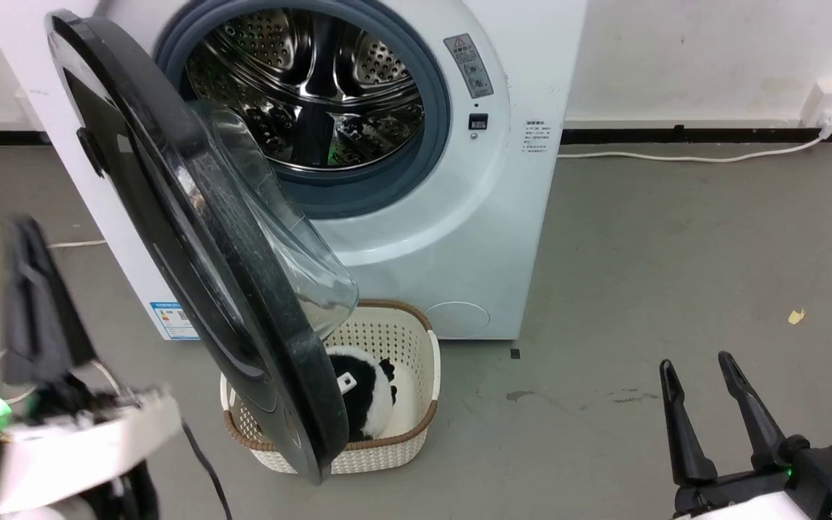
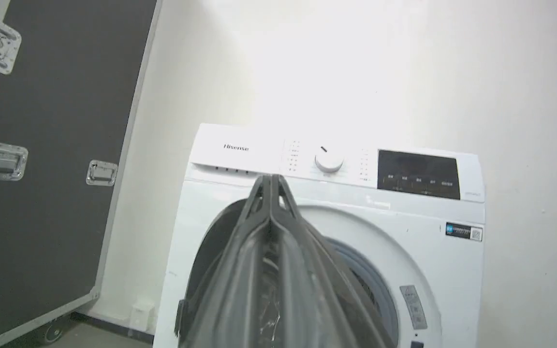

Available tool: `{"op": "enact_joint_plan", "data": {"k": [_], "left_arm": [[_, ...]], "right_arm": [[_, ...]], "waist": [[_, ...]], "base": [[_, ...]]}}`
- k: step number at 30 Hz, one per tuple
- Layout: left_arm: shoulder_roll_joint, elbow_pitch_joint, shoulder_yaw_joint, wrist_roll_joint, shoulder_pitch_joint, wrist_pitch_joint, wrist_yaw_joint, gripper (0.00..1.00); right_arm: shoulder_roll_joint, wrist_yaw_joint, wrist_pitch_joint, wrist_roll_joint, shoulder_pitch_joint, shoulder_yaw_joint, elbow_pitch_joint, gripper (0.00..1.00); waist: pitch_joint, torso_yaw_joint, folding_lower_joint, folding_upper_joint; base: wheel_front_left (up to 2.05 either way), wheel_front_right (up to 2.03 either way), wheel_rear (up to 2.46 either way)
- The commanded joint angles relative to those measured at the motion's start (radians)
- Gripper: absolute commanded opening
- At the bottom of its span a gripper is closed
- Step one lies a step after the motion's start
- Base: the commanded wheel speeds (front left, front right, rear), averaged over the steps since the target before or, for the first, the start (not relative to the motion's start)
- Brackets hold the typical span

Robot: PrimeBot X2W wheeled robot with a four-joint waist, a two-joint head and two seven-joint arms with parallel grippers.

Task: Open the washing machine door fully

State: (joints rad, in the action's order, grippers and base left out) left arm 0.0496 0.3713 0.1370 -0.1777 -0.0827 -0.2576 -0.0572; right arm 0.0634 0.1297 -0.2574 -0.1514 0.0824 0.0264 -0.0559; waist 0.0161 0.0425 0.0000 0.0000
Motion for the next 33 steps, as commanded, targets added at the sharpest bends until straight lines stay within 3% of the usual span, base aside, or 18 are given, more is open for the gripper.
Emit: {"op": "enact_joint_plan", "data": {"k": [1,7,13,17,22,27,33], "left_arm": [[0.001,0.045,-0.003,0.007,-0.032,-0.004,-0.005,0.00],[0.001,0.163,-0.064,0.034,-0.108,-0.004,0.006,0.00],[0.001,0.138,-0.192,0.057,-0.100,-0.004,0.033,0.00],[0.001,-0.008,-0.365,0.055,-0.036,0.084,0.059,0.00],[0.001,-0.146,-0.479,0.003,0.008,0.140,0.056,0.00],[0.003,-0.270,-0.528,0.007,0.014,0.178,0.037,0.00],[0.002,-0.428,-0.506,-0.023,-0.003,0.196,-0.023,0.00]], "right_arm": [[-0.002,0.001,-0.004,-0.008,-0.005,-0.001,0.002,1.00],[-0.004,0.001,-0.004,-0.016,-0.005,0.007,0.007,1.00],[-0.006,0.001,-0.004,-0.030,-0.003,0.008,0.018,1.00],[-0.008,0.001,-0.004,-0.034,0.000,0.008,0.028,1.00],[-0.011,0.001,-0.004,-0.030,-0.002,-0.007,0.034,1.00],[-0.012,0.001,-0.004,-0.033,-0.004,-0.003,0.036,1.00],[-0.012,0.001,-0.004,-0.029,-0.001,-0.011,0.038,1.00]], "waist": [[0.001,0.000,0.0000,0.0000],[0.003,0.003,0.0000,0.0000],[0.005,0.006,0.0000,0.0000],[0.008,0.007,0.0000,0.0000],[0.005,0.008,0.0000,0.0000],[0.003,0.006,0.0000,0.0000],[-0.002,-0.001,0.0000,0.0000]], "base": [[0.00,0.00,0.00],[0.00,0.00,0.00],[0.00,0.00,0.00],[0.00,0.00,0.00],[0.00,0.00,0.00],[0.00,0.00,0.00],[0.00,0.00,0.00]]}}
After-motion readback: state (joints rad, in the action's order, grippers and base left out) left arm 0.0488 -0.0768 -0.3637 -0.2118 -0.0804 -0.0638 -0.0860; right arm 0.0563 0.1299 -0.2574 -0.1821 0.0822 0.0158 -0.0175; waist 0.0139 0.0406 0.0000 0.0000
